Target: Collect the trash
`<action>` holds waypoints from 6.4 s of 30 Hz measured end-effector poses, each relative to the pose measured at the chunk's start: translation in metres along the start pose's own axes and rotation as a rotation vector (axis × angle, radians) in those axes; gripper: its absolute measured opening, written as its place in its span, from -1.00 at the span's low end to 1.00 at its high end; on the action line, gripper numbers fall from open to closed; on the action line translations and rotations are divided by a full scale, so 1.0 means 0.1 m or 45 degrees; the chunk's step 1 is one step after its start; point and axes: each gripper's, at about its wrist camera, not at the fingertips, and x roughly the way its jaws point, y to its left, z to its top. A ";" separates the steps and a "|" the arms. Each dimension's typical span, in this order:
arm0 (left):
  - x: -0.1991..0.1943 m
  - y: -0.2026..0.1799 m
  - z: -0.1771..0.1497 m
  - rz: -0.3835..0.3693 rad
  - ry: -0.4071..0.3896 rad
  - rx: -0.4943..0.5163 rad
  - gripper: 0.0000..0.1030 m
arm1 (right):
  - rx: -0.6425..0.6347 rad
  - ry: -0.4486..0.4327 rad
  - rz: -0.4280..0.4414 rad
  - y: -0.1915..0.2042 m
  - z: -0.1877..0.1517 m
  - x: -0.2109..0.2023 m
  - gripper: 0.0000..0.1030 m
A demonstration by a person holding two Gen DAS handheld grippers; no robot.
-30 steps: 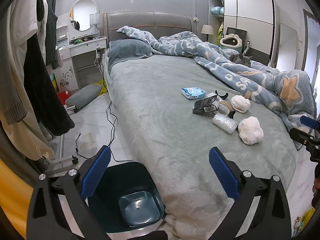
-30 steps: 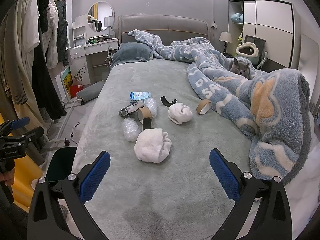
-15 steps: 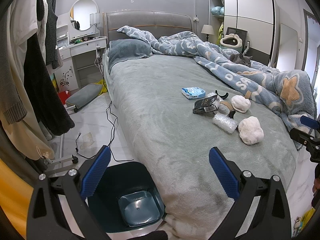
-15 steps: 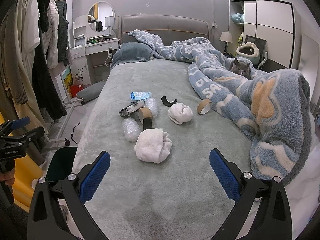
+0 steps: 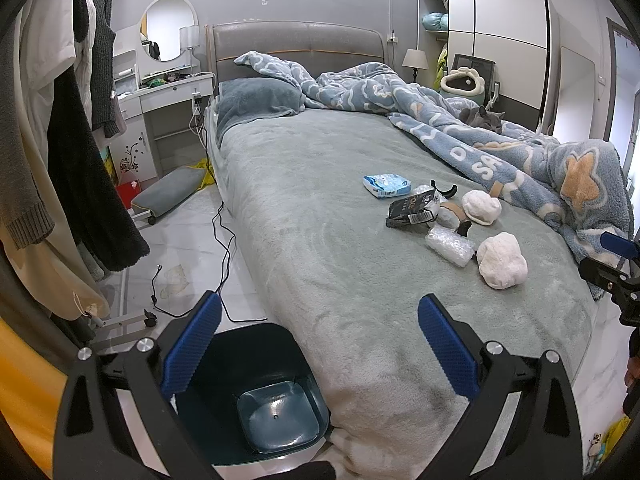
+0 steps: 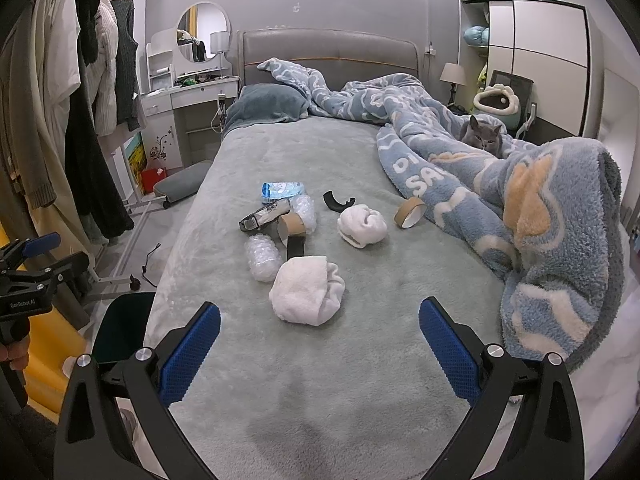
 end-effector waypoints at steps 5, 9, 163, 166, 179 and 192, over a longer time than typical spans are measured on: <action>0.00 -0.01 0.01 -0.001 0.001 -0.001 0.94 | -0.001 0.002 0.001 0.00 0.00 0.00 0.94; 0.00 -0.01 0.01 -0.001 0.001 -0.001 0.94 | -0.002 0.004 0.003 0.01 -0.01 0.01 0.94; 1.42 1.79 -0.87 -0.147 0.899 -0.230 0.74 | -0.298 0.403 0.569 2.73 0.65 1.92 -0.13; 1.38 1.87 -0.82 -0.140 0.859 -0.252 0.74 | -0.311 0.448 0.566 2.83 0.57 2.03 -0.13; 1.01 2.21 -0.45 -0.071 0.547 -0.303 0.73 | -0.394 0.588 0.555 3.19 0.27 2.31 -0.13; 0.69 2.33 -0.18 -0.089 0.246 -0.290 0.45 | -0.475 0.748 0.522 3.43 -0.15 2.64 -0.12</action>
